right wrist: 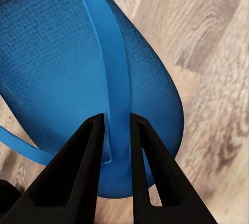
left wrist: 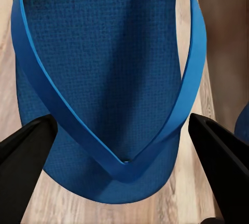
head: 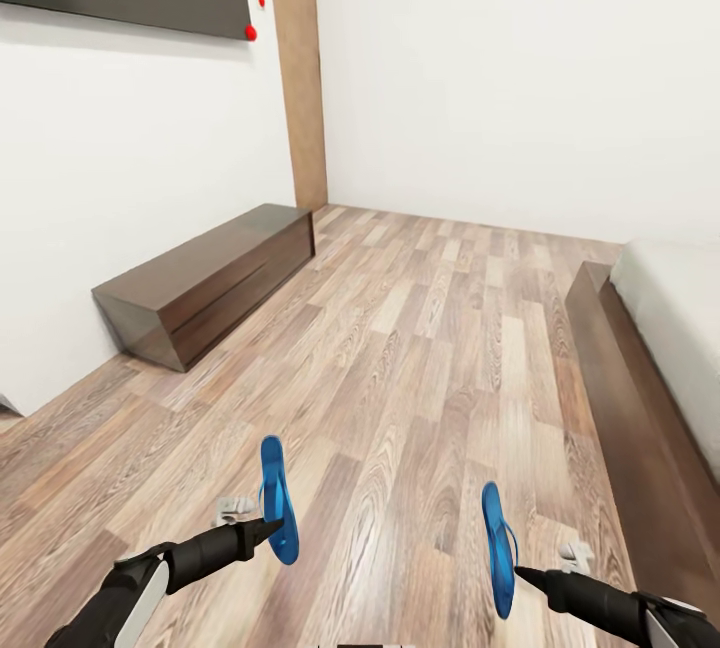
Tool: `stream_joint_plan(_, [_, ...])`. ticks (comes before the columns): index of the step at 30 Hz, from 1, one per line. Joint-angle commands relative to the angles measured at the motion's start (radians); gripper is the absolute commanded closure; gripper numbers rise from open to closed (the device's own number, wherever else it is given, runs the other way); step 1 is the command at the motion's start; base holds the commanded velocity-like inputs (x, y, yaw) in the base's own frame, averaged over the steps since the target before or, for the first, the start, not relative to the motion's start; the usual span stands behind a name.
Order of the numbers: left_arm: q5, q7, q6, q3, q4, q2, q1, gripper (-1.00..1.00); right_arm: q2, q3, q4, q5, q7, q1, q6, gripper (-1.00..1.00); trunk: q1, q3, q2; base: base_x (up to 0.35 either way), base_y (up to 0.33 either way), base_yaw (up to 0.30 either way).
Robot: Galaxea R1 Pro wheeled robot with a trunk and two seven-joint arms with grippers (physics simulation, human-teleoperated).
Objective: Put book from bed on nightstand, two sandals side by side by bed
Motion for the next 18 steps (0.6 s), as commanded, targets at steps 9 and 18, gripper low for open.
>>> stream_joint_plan(9, [0.006,-0.002,0.009,0.001,0.0,0.0,0.0,1.0,0.0,0.0,0.0,-0.008,0.003,0.0,0.01,1.0,-0.004,0.034,0.002,0.0,0.0,0.0])
stream_joint_plan(18, [0.006,-0.002,0.009,0.001,0.0,0.0,0.0,1.0,0.0,0.0,0.0,-0.008,0.003,-0.001,0.01,1.0,-0.008,0.069,0.004,0.0,0.0,0.0])
